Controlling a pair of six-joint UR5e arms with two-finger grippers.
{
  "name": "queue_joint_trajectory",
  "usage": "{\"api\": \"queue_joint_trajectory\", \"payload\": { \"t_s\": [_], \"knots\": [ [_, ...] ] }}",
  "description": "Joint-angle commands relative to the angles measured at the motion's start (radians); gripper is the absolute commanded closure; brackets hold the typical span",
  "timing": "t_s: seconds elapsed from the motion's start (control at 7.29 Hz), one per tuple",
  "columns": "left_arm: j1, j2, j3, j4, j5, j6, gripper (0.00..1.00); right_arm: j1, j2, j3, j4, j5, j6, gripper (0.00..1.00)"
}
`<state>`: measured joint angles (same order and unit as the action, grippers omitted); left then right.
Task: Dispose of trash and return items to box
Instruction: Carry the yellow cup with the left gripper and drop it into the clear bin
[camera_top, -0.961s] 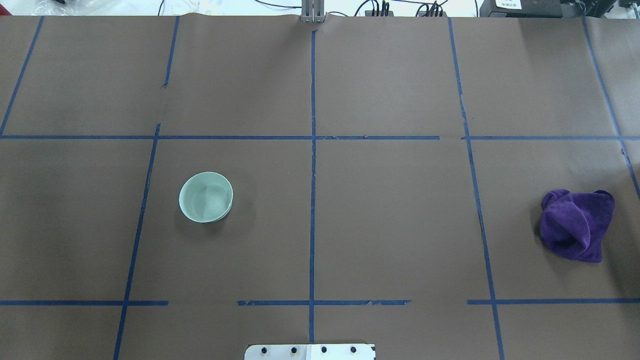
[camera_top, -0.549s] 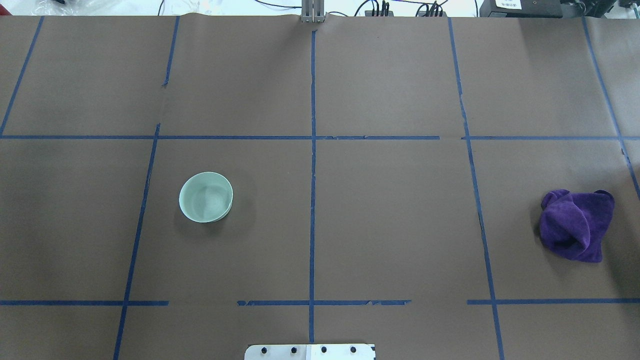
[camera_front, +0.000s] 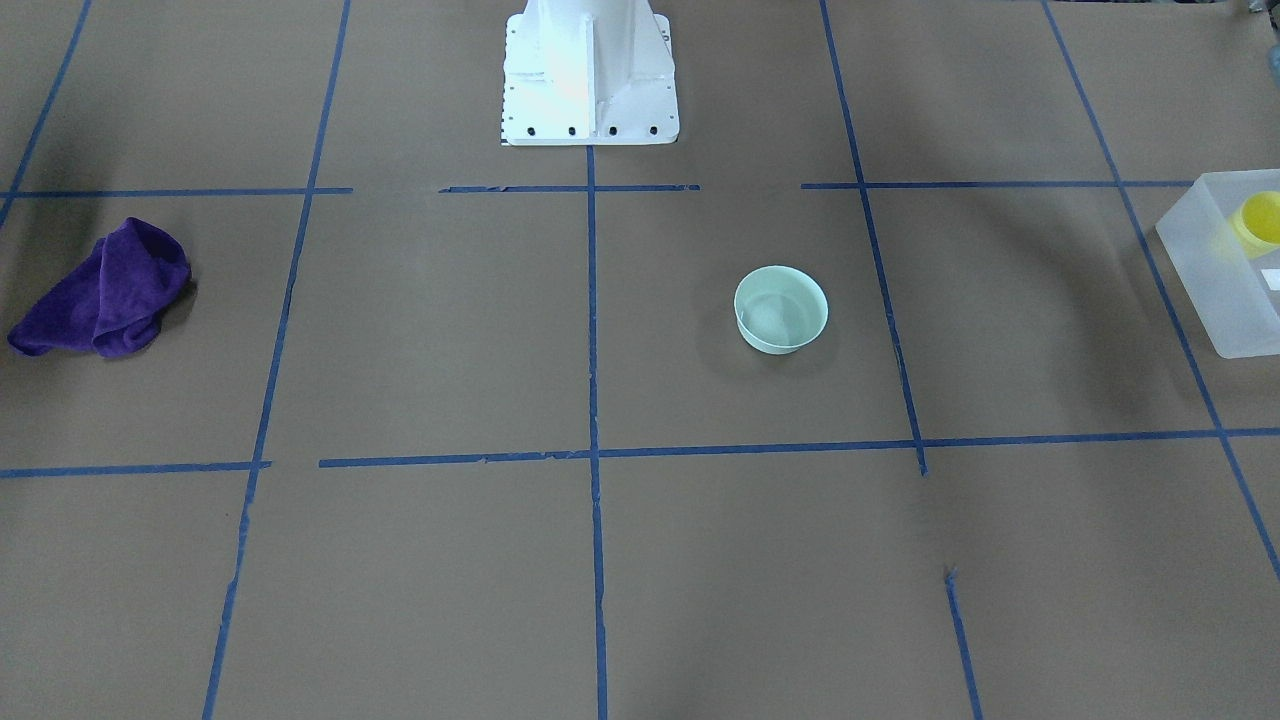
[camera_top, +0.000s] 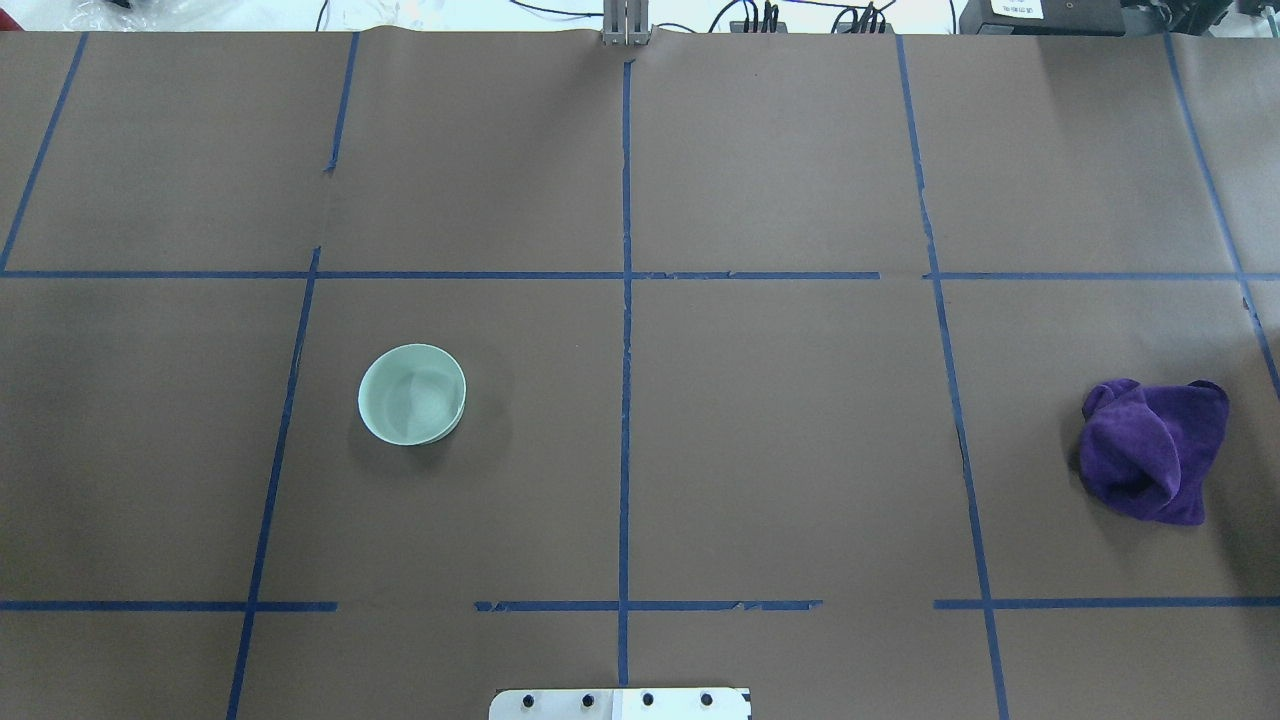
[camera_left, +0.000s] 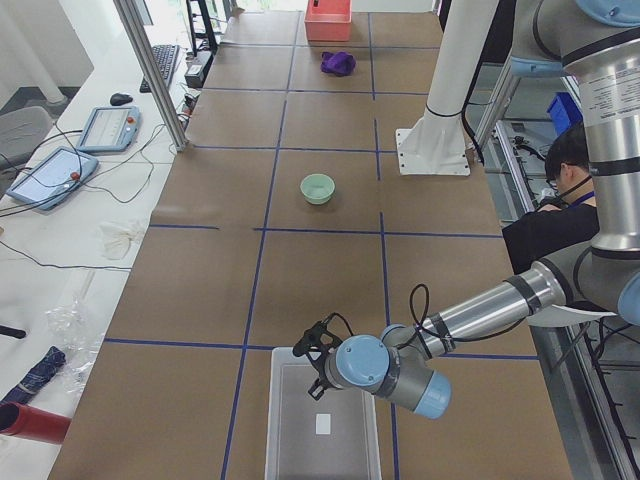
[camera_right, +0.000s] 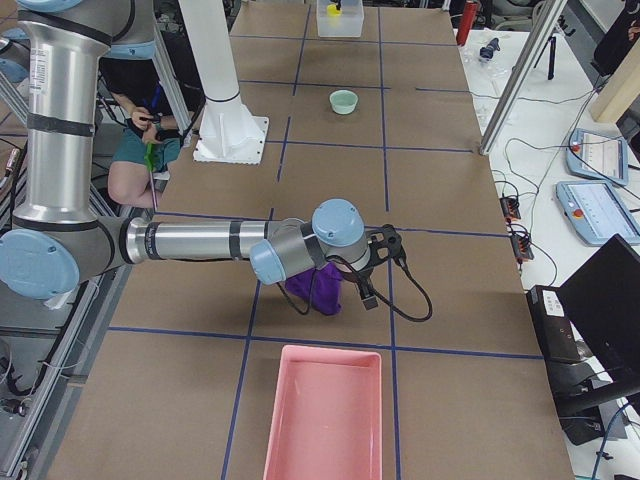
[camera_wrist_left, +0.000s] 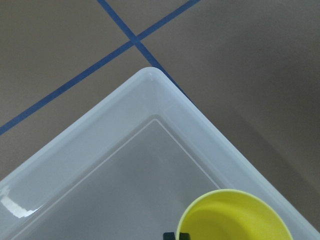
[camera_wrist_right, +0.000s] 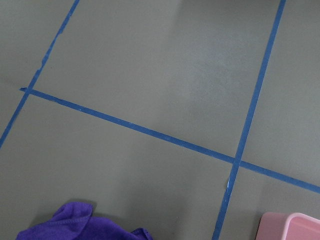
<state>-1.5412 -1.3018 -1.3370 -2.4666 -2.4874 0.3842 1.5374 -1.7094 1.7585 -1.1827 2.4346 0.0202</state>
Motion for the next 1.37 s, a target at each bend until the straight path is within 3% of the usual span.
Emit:
{"api": "queue_joint_trajectory", "payload": {
  "t_s": [0.0,0.27,0.55,0.69,0.96,1.24],
  "knots": [
    [0.041,0.001,0.001,-0.003,-0.001,0.007,0.79,0.000,0.001,-0.002,0.000,0.000,0.000,0.00],
    [0.052,-0.001,0.001,-0.020,0.002,0.007,0.42,0.000,0.001,-0.002,0.000,0.000,0.000,0.00],
    [0.052,-0.002,-0.005,-0.031,0.005,0.005,0.27,0.000,0.001,-0.002,-0.002,0.001,0.003,0.00],
    [0.050,-0.019,-0.017,-0.028,0.008,-0.008,0.03,0.000,0.004,0.002,0.001,0.003,0.001,0.00],
    [0.049,-0.045,-0.170,0.058,0.010,-0.165,0.00,-0.063,0.005,0.007,0.125,-0.008,0.021,0.00],
    [0.039,-0.100,-0.256,0.203,0.039,-0.188,0.00,-0.159,-0.016,0.103,0.147,-0.044,0.348,0.00]
  ]
}}
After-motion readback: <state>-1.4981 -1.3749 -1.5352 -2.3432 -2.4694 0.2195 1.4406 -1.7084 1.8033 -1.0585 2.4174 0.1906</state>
